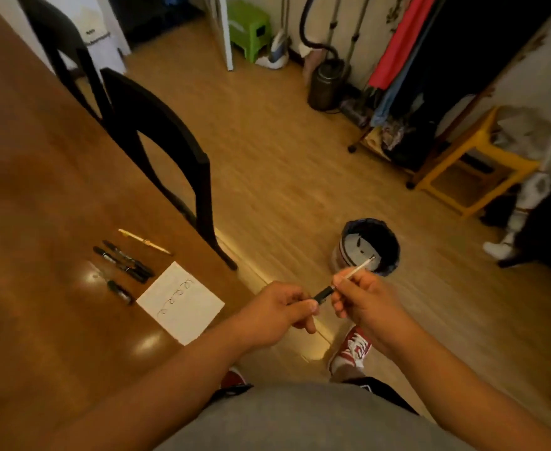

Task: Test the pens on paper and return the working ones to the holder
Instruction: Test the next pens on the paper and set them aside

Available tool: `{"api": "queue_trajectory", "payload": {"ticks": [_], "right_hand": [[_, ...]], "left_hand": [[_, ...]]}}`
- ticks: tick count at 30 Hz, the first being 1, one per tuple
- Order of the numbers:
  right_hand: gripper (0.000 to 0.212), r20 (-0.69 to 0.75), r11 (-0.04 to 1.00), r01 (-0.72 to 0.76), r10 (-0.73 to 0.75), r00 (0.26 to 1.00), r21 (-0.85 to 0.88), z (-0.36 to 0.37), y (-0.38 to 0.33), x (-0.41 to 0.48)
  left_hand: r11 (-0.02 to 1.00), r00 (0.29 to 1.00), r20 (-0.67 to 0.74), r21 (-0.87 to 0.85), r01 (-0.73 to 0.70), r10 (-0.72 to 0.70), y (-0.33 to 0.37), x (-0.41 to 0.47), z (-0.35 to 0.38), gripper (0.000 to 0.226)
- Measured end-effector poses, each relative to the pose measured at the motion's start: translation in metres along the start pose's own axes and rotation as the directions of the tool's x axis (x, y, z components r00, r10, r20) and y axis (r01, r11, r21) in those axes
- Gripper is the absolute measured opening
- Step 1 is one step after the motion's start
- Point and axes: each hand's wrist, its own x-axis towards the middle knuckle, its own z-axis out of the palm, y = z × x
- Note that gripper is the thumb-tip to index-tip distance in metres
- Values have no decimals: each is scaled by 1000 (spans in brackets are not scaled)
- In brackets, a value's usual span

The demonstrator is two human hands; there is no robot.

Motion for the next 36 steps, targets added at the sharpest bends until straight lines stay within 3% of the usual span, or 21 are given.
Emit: {"api": "queue_trajectory", "payload": {"ticks": [4, 9, 16, 22, 27, 32, 36], "right_hand": [[16, -133, 997, -53, 61, 989, 60, -76, 2, 12], [19, -184, 995, -93, 96, 978, 21, -175, 7, 53], [18, -265, 951, -293, 309, 913, 97, -287, 46, 141], [18, -350, 882, -454, 467, 812, 126, -331, 133, 244], [16, -351, 831, -518, 555, 754, 201, -338, 215, 342], [20, -315, 806, -551, 592, 742, 217, -339, 270, 435], [21, -369, 791, -588, 605, 706, 172, -334, 297, 485]], "left_hand": [[990, 998, 65, 143, -4, -5, 21, 69, 49, 17], [972, 998, 28, 229, 44, -51, 39, 158, 112, 14], [928, 967, -104, 273, 253, -233, 6, 254, 145, 11], [875, 861, -306, 143, 463, -406, -88, 318, 145, 10], [800, 795, -303, 140, 583, -526, -198, 364, 147, 11], [710, 708, -335, 140, 691, -622, -280, 390, 145, 12], [700, 716, -252, 165, 695, -651, -320, 414, 119, 12]]}}
